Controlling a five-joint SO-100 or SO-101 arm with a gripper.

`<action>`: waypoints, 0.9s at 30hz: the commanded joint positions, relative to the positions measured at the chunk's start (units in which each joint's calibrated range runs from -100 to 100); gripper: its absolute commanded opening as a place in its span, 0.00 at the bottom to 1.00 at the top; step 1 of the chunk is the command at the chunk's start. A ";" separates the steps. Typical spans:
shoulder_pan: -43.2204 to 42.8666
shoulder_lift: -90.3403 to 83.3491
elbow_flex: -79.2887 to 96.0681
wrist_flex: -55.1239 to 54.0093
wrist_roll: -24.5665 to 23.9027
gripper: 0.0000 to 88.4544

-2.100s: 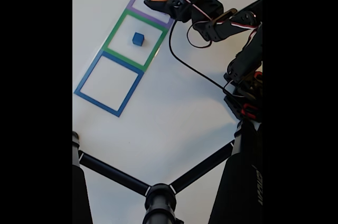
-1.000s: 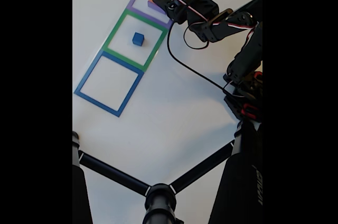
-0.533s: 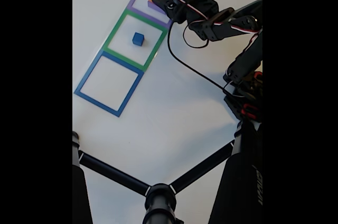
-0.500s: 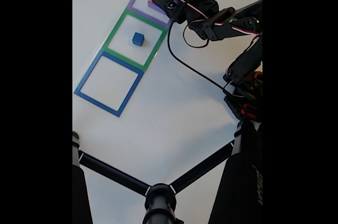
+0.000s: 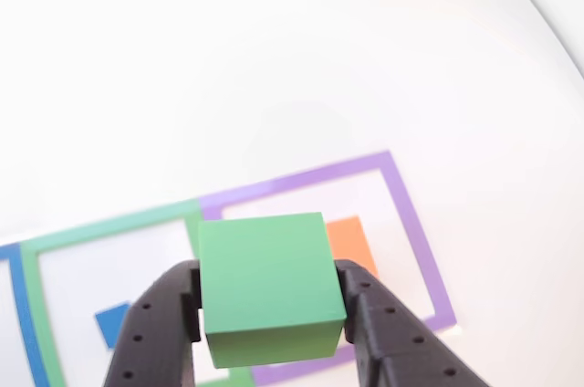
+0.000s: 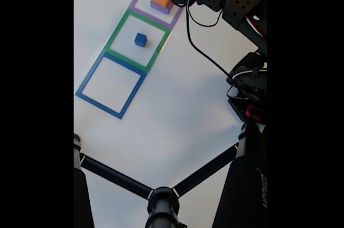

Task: Tower of hanoi

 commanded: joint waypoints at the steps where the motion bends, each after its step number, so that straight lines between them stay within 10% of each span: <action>1: -4.07 -4.05 -21.85 28.66 0.00 0.06; 27: -37.15 -9.14 -39.12 43.40 0.00 0.06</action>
